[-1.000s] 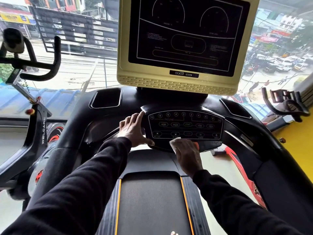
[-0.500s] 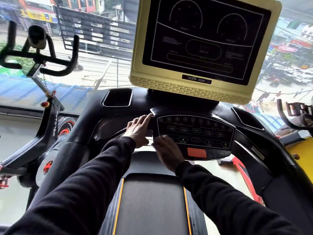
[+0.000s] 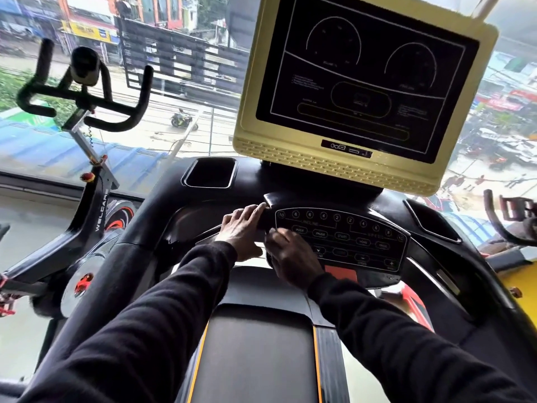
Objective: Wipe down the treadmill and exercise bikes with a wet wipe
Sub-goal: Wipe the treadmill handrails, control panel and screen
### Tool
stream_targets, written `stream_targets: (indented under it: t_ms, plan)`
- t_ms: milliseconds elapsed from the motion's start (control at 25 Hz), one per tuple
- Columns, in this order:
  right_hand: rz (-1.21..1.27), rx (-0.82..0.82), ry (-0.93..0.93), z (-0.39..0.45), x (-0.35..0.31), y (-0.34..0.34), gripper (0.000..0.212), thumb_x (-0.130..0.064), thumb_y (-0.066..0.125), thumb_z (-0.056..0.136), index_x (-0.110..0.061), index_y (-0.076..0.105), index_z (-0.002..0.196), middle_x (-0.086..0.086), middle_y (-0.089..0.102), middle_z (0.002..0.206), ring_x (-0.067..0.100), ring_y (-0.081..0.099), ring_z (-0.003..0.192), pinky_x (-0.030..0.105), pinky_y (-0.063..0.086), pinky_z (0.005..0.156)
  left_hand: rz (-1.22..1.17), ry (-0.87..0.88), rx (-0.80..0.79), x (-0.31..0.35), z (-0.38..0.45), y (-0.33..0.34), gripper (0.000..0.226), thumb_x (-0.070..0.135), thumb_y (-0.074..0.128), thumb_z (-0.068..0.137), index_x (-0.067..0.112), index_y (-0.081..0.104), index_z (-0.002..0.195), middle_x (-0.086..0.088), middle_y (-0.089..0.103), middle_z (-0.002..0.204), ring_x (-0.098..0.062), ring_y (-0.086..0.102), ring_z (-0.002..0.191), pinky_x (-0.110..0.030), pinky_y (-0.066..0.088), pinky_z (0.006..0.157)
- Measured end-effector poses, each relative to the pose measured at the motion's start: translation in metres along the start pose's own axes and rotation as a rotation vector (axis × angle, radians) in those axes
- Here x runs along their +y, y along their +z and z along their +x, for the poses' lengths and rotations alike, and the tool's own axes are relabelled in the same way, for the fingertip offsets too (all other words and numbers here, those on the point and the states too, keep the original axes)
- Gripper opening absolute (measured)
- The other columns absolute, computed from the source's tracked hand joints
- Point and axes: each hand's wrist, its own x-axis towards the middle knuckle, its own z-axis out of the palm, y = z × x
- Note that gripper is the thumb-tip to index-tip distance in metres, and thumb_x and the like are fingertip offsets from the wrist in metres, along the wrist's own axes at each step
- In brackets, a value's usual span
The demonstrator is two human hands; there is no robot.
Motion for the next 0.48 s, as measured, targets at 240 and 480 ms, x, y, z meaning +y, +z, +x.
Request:
stream_targets:
  t_ms: [240,480]
  plan:
    - [0.178,0.032,0.172,-0.016,-0.02,-0.004,0.02,-0.01,0.051,0.093,-0.003,0.065,0.106,0.01,0.058,0.108,0.027,0.053,0.1,0.035,0.049,0.084,-0.077,-0.032,0.046,0.004,-0.003,0.002,0.106,0.061,0.065,0.071,0.03,0.011,0.157,0.007,0.024,0.157,-0.022,0.023,0.142,-0.037,0.014,0.115]
    - [0.239,0.092,0.248,-0.059,-0.009,-0.019,0.009,-0.006,0.063,0.088,-0.014,0.065,0.092,-0.002,0.055,0.096,0.02,0.053,0.089,0.032,0.046,0.079,-0.134,-0.045,0.331,0.033,-0.023,0.023,0.093,0.056,0.06,0.063,0.02,0.039,0.146,-0.009,0.037,0.146,-0.03,0.031,0.138,-0.05,0.016,0.116]
